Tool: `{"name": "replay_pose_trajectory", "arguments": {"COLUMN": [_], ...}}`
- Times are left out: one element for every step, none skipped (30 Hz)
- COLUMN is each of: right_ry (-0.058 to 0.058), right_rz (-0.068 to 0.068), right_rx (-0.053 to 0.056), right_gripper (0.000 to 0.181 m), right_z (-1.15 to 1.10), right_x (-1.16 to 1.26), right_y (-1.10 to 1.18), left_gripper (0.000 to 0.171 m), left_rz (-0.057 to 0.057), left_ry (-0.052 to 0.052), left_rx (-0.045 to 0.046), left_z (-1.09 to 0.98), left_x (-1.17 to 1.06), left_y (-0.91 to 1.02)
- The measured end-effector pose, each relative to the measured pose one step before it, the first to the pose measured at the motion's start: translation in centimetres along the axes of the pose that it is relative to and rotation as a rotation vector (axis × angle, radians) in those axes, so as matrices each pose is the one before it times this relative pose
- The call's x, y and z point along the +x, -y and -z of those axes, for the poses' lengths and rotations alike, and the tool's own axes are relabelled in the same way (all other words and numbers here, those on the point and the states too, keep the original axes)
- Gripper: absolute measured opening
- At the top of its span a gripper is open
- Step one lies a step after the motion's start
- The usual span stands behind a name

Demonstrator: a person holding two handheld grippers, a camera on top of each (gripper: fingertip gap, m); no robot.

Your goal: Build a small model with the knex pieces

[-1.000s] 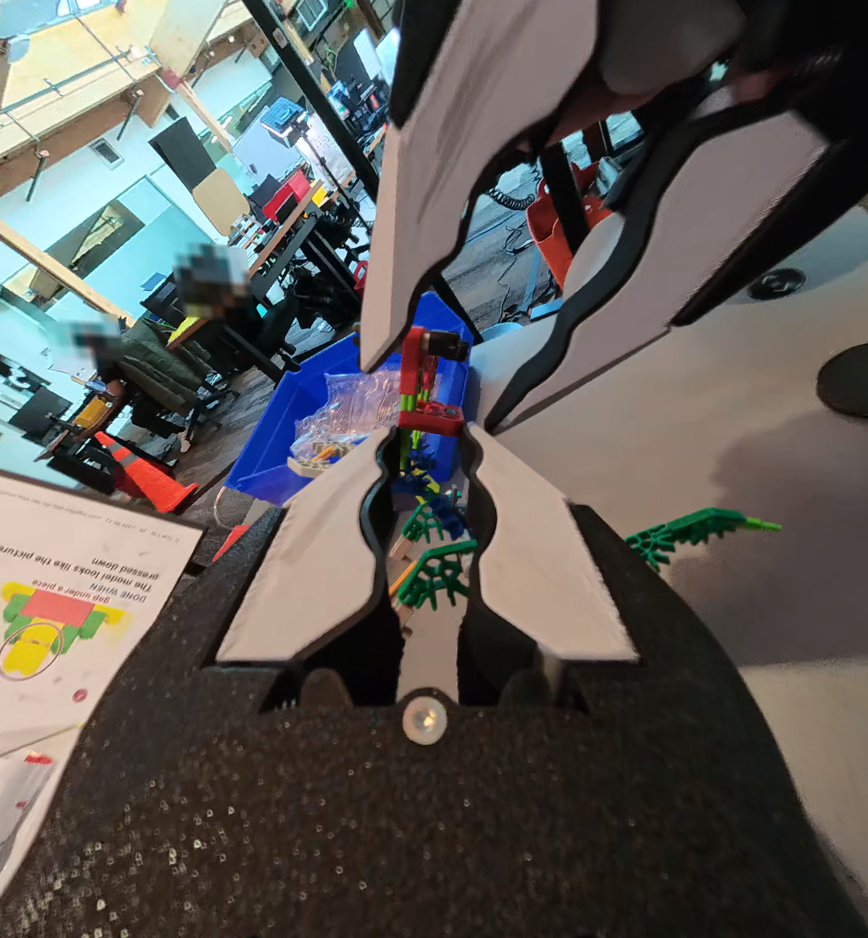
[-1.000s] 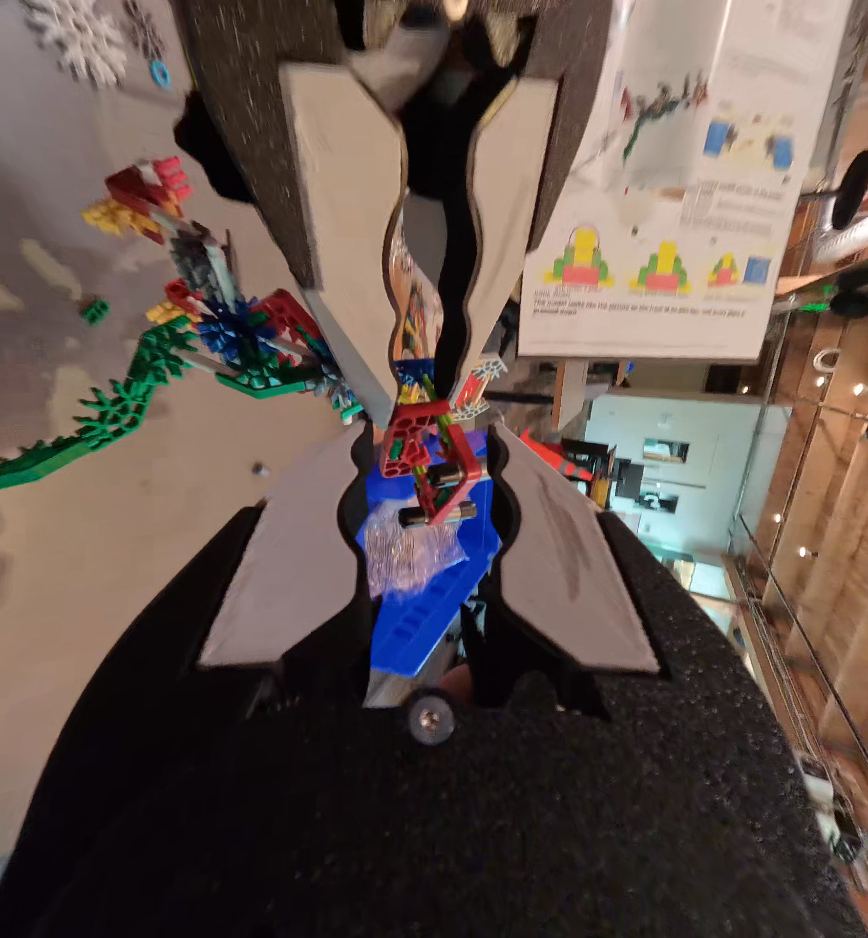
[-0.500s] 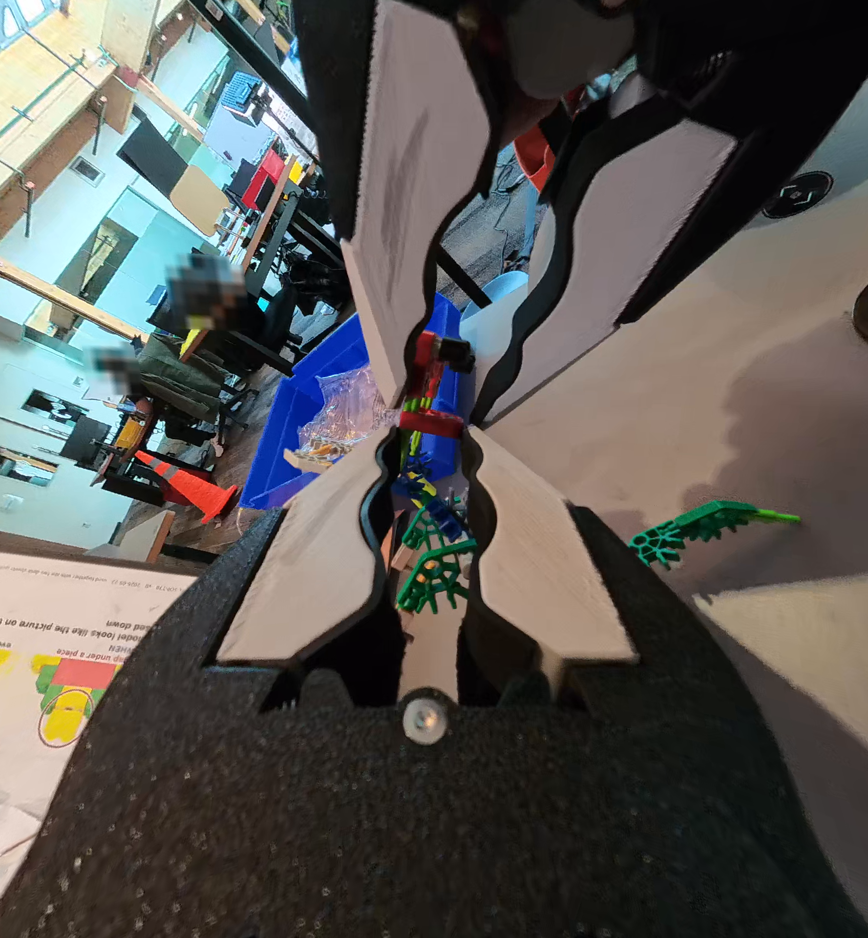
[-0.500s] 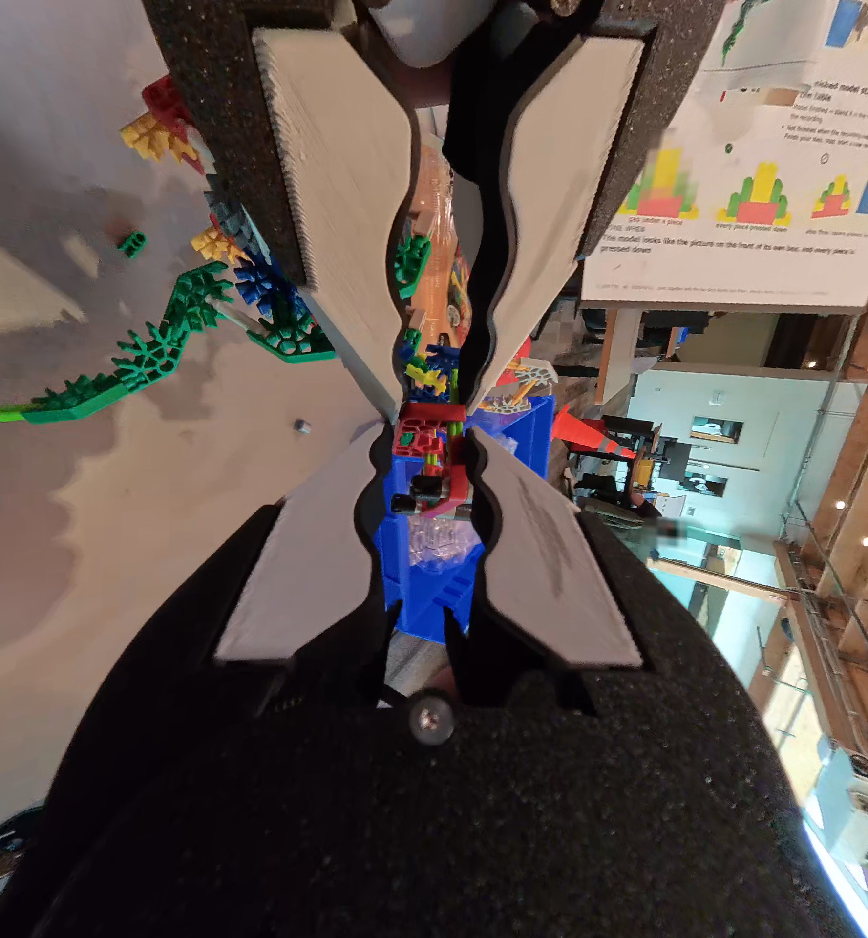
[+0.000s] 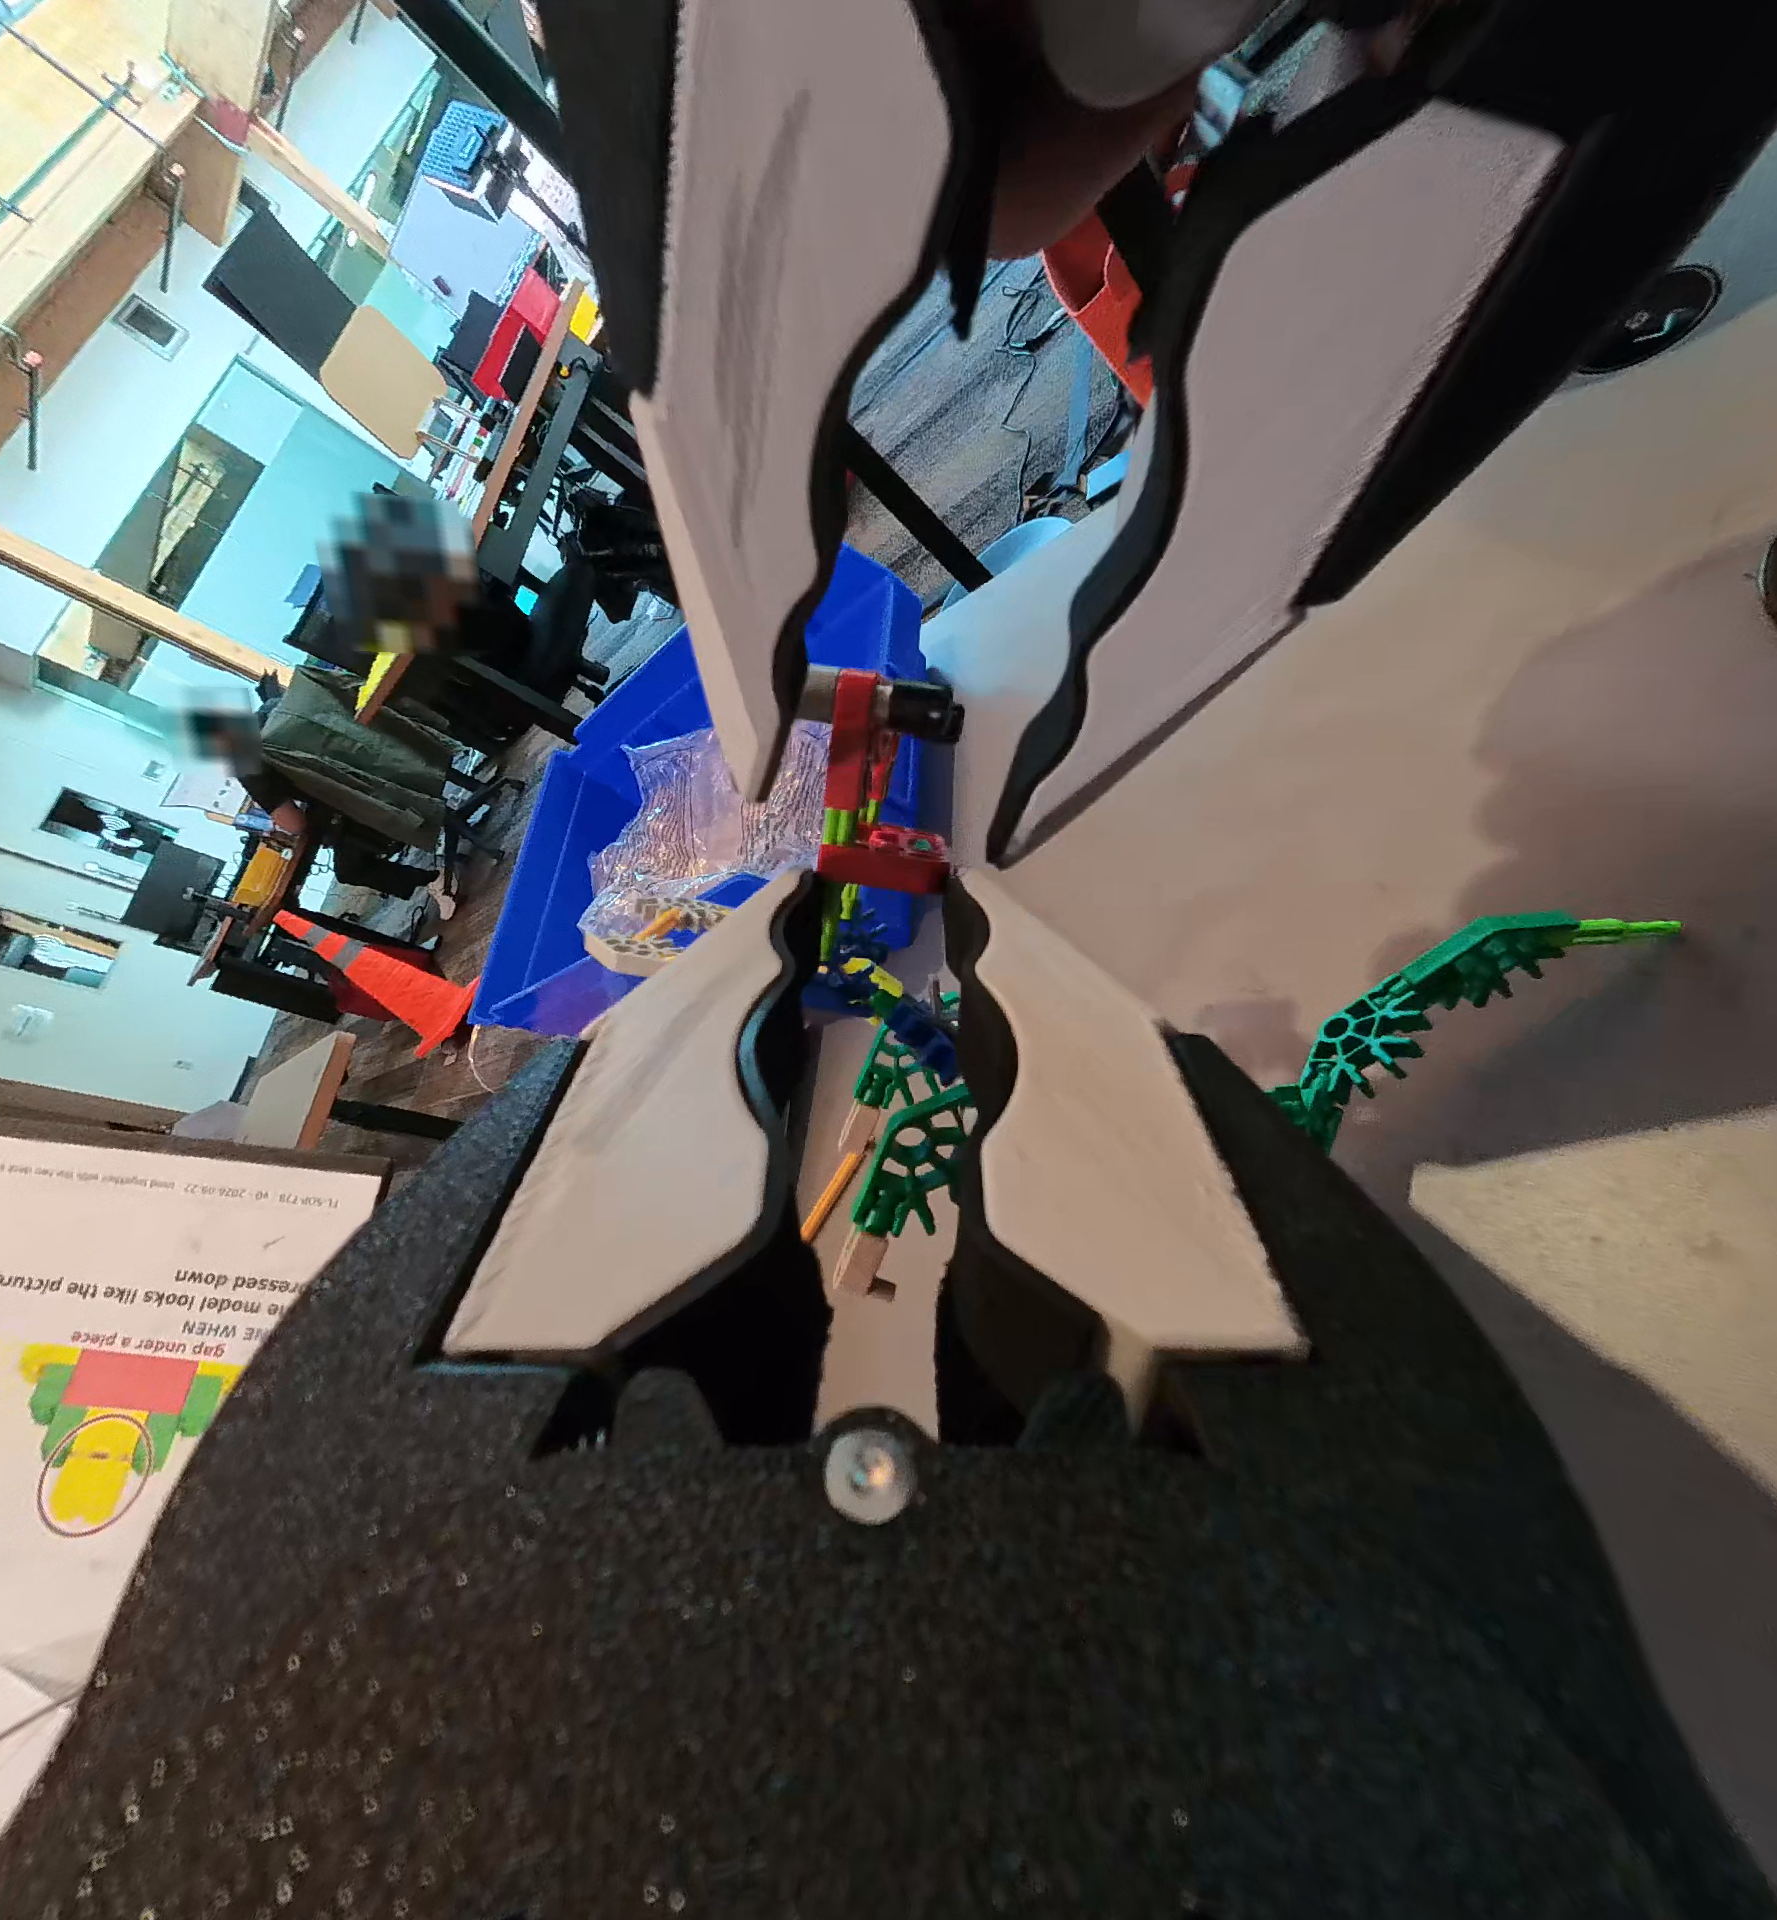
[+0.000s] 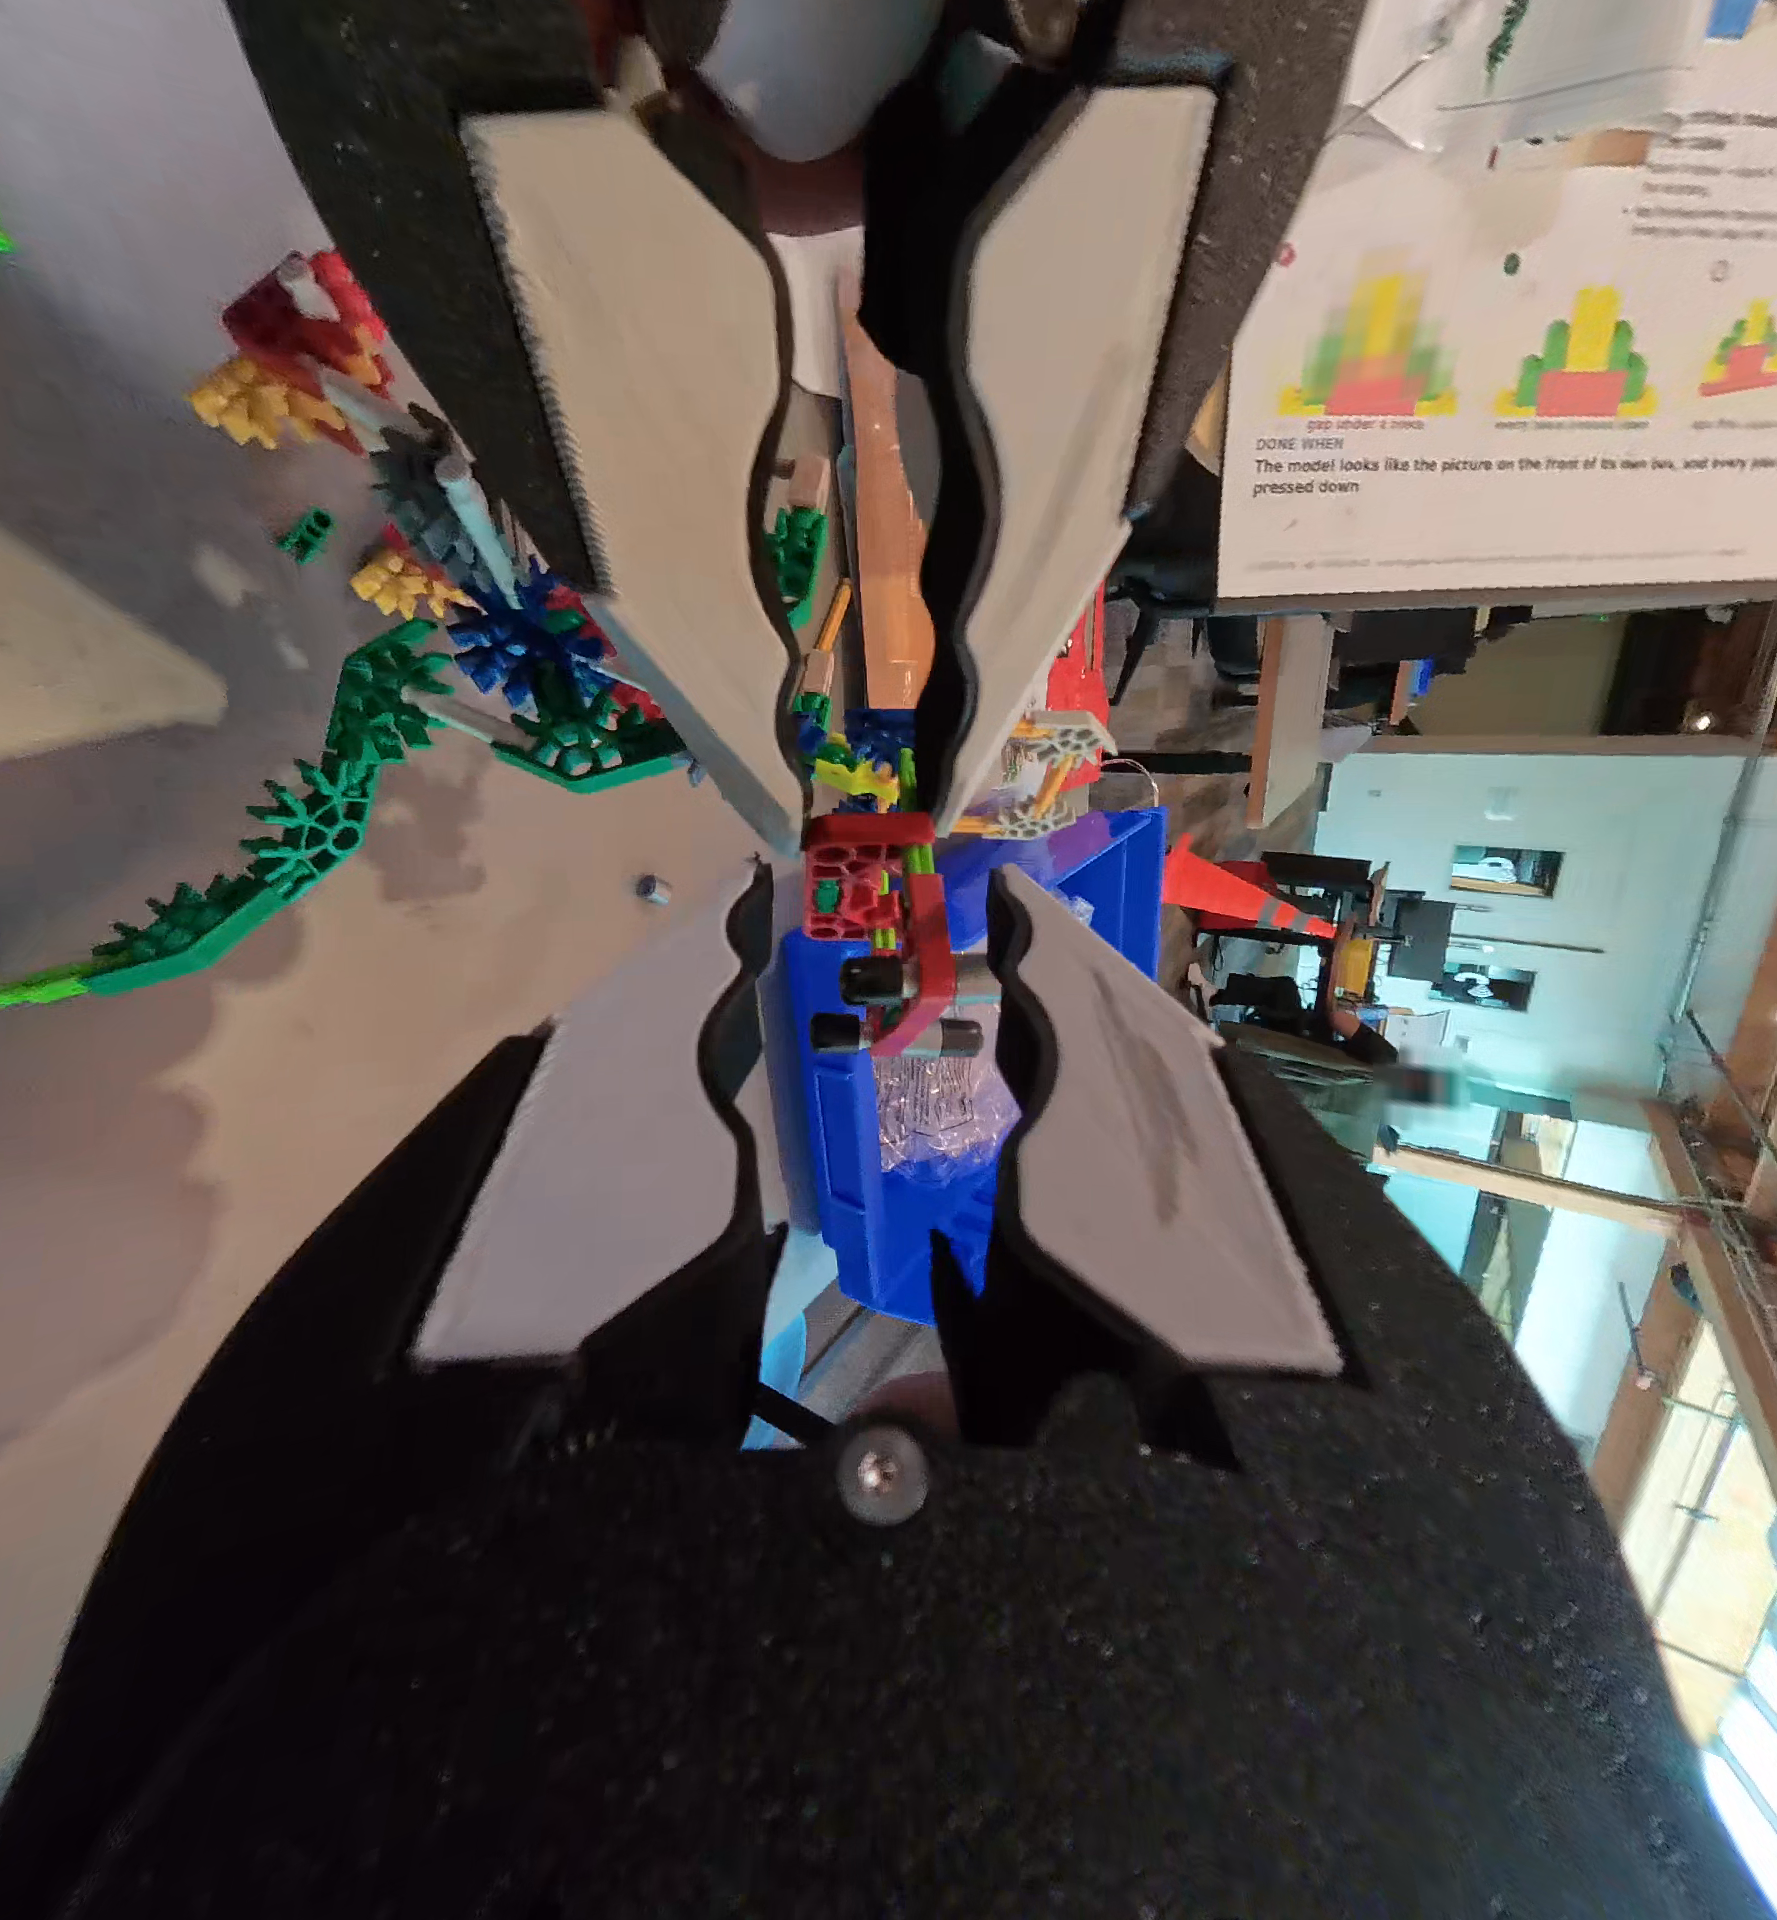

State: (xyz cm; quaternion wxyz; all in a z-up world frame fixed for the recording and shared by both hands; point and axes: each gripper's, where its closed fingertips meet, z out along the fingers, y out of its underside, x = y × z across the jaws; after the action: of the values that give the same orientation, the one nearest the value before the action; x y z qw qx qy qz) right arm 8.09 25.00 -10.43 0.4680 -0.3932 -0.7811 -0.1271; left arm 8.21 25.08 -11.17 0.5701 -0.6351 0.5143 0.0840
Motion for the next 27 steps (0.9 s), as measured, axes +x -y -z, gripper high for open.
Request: {"name": "replay_pose_trajectory", "arguments": {"right_ry": [0.0124, 0.0112, -0.0111, -0.0104, -0.0038, -0.0130, -0.0131, -0.0019, 0.0018, 0.0004, 0.0057, -0.0003, -0.0082, -0.0107, 0.0000, -0.0006, -0.0018, 0.0005, -0.0037, -0.0006, 0.0043, -0.0003, 0.0068, 0.0052, -0.0074, -0.0053, -0.0063], "right_rz": [0.0250, 0.0219, 0.0144, 0.0061, -0.0062, 0.0033, 0.0096, -0.0111, -0.0116, -0.0137, -0.0212, -0.0143, -0.0104, -0.0055, -0.0024, -0.0002, -0.0007, -0.0001, -0.0026, -0.0069, -0.0023, 0.0043, 0.0008, 0.0039, 0.0041, 0.0000, -0.0001], "right_rx": [-0.0085, -0.0180, -0.0122, -0.0011, -0.0028, -0.0010, 0.0013, 0.0000, 0.0017, 0.0039, 0.0045, -0.0021, -0.0096, -0.0086, -0.0068, -0.0064, -0.0032, 0.0006, 0.0010, -0.0027, -0.0037, -0.0008, -0.0004, -0.0025, 0.0030, 0.0026, 0.0014], "right_gripper": [0.040, 0.039, 0.035, 0.034, 0.033, 0.032, 0.031, 0.030, 0.031, 0.031, 0.031, 0.032, 0.033, 0.034, 0.034, 0.034, 0.034, 0.034, 0.033, 0.033, 0.032, 0.031, 0.030, 0.028, 0.027, 0.024, 0.024], "right_z": [-0.144, -0.277, -0.313, -0.132, -0.077, -0.033, -0.057, -0.032, 0.030, 0.007, -0.005, -0.021, -0.004, 0.034, 0.094, 0.097, 0.077, 0.037, -0.013, -0.008, 0.015, 0.021, 0.011, 0.005, -0.027, -0.062, -0.074], "right_x": [-0.285, -0.317, 0.015, 0.119, 0.084, 0.096, 0.036, -0.019, -0.044, -0.003, -0.085, -0.050, 0.068, 0.084, -0.012, 0.009, -0.001, -0.014, 0.036, -0.008, -0.080, -0.018, -0.123, -0.111, 0.054, 0.033, 0.024], "right_y": [0.051, -0.092, -0.072, -0.073, -0.053, 0.024, -0.004, -0.024, -0.019, -0.047, -0.058, -0.101, -0.108, -0.082, -0.073, -0.075, -0.036, -0.023, -0.043, -0.066, -0.059, -0.036, -0.041, -0.091, -0.031, -0.050, -0.077], "left_gripper": [0.019, 0.020, 0.020, 0.020, 0.020, 0.019, 0.019, 0.019, 0.019, 0.019, 0.019, 0.019, 0.019, 0.019, 0.019, 0.019, 0.018, 0.019, 0.018, 0.018, 0.018, 0.018, 0.018, 0.019, 0.018, 0.018, 0.018], "left_rz": [-0.0040, -0.0016, -0.0019, -0.0019, 0.0026, -0.0007, -0.0045, -0.0039, 0.0031, 0.0059, 0.0040, -0.0045, -0.0053, -0.0006, 0.0008, 0.0030, -0.0009, -0.0015, 0.0007, 0.0044, 0.0063, -0.0010, -0.0014, -0.0010, -0.0052, -0.0029, -0.0069], "left_ry": [-0.0029, -0.0039, -0.0040, 0.0008, 0.0025, 0.0048, 0.0040, 0.0050, -0.0001, 0.0008, 0.0007, 0.0006, 0.0056, 0.0037, -0.0049, -0.0053, 0.0013, -0.0024, 0.0036, 0.0019, -0.0041, 0.0016, -0.0004, -0.0060, 0.0076, 0.0065, -0.0007], "left_rx": [0.00047, 0.00195, 0.00824, 0.00039, -0.00323, 0.00355, -0.00197, -0.00043, 0.00498, 0.00695, 0.00427, -0.00102, -0.00484, -0.00289, 0.00107, 0.00395, 0.00445, 0.00028, -0.00312, 0.00032, 0.00395, 0.00241, -0.00090, -0.00107, 0.00074, -0.00188, -0.00241], "left_z": [-0.036, -0.050, -0.023, -0.029, -0.020, 0.013, 0.001, -0.031, -0.028, -0.003, -0.005, -0.048, -0.060, -0.045, -0.036, -0.031, 0.006, 0.001, -0.019, -0.033, -0.047, -0.034, -0.012, -0.016, -0.023, -0.034, -0.044], "left_x": [0.067, 0.075, 0.118, -0.011, -0.094, -0.093, -0.043, -0.007, 0.051, 0.031, 0.029, 0.060, -0.030, -0.067, 0.041, 0.072, -0.002, 0.055, -0.035, -0.027, 0.080, 0.037, 0.051, 0.129, -0.037, -0.069, 0.031], "left_y": [0.099, 0.145, 0.226, 0.020, -0.107, 0.007, -0.050, -0.015, 0.018, 0.060, 0.029, -0.018, -0.021, 0.058, 0.071, 0.080, 0.100, 0.054, -0.011, 0.017, 0.042, 0.021, 0.009, -0.009, 0.041, -0.003, -0.022]}}
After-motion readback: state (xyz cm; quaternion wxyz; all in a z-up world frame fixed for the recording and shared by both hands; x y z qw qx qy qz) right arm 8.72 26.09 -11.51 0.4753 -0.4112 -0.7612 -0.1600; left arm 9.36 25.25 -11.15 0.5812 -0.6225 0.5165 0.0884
